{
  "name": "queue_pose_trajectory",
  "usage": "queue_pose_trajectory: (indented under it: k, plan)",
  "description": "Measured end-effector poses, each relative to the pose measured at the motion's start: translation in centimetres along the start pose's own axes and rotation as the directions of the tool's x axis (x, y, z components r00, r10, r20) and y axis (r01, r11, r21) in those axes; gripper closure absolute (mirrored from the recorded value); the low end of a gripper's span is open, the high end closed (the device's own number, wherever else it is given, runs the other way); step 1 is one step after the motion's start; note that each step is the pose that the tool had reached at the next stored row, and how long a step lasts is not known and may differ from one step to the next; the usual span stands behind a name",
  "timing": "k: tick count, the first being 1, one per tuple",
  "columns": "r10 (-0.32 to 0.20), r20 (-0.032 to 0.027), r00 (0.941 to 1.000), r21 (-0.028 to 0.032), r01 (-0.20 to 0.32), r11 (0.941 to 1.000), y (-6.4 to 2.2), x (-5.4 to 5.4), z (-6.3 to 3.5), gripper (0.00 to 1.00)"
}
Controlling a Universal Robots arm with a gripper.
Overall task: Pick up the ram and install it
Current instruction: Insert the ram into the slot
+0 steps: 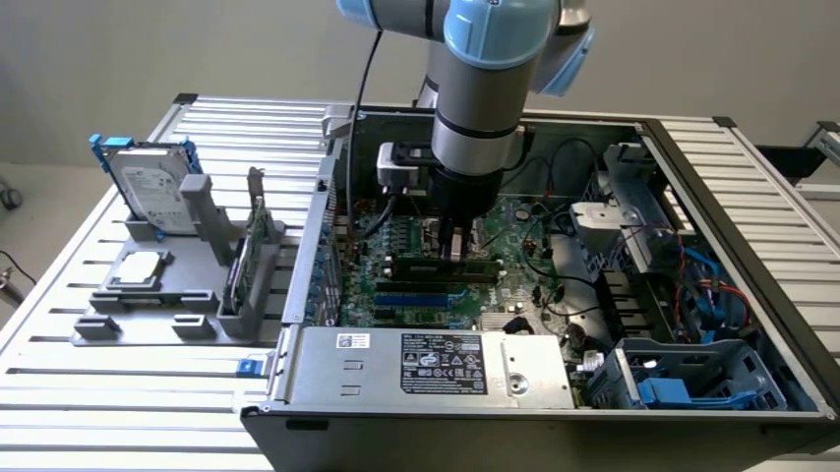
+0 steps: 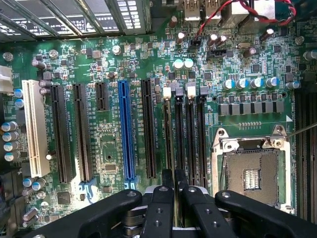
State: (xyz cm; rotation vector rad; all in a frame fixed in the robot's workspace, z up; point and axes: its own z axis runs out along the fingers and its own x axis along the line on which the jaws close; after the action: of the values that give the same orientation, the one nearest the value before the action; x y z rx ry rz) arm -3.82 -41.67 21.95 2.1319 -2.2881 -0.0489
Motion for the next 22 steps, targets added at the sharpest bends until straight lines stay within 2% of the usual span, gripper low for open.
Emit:
queue_pose_trajectory:
  k: [9, 11, 12, 13, 15, 16, 22]
  plan:
    - [0.0, 0.0, 1.0, 0.0, 0.0, 1.0, 0.0, 0.0, 0.04, 0.86]
    - [0.0, 0.0, 1.0, 0.0, 0.0, 1.0, 0.0, 0.0, 0.04, 0.78]
    - [0.0, 0.0, 1.0, 0.0, 0.0, 1.0, 0.0, 0.0, 0.04, 0.78]
    - [0.0, 0.0, 1.0, 0.0, 0.0, 1.0, 0.0, 0.0, 0.04, 0.72]
    - [0.0, 0.0003, 1.0, 0.0001, 0.0, 1.0, 0.0, 0.0, 0.03, 0.72]
    - [0.0, 0.0002, 1.0, 0.0, 0.0, 1.0, 0.0, 0.0, -0.05, 0.66]
    - [0.0, 0.0, 1.0, -0.0011, 0.0, 1.0, 0.05, 0.0, -1.41, 0.66]
